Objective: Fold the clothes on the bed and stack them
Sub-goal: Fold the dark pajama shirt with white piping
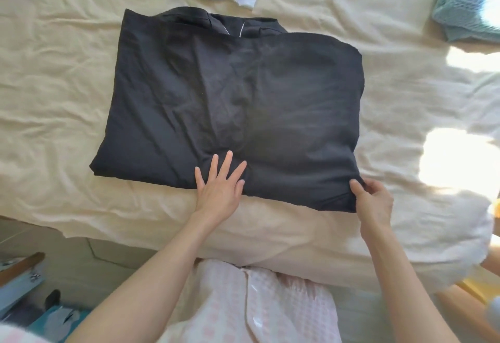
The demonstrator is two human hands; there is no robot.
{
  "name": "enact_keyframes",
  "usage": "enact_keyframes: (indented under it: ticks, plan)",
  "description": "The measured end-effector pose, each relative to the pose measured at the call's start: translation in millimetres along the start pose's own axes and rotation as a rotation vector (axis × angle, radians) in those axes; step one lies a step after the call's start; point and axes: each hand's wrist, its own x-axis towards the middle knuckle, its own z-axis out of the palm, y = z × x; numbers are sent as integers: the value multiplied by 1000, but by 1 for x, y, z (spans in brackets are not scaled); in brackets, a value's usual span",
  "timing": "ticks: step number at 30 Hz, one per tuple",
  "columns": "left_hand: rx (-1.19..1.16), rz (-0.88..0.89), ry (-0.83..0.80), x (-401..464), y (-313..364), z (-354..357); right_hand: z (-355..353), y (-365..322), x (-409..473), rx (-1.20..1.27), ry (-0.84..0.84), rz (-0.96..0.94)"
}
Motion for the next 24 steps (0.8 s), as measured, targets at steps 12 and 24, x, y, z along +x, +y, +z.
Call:
enact_keyframes:
  ticks: [12, 24]
  plan:
    - [-45, 168, 487, 9, 20, -36, 55, -42, -38, -490, 158, -1158]
    - [-12, 85, 486, 6, 6, -54, 139, -152, 7, -1234, -495, -1262]
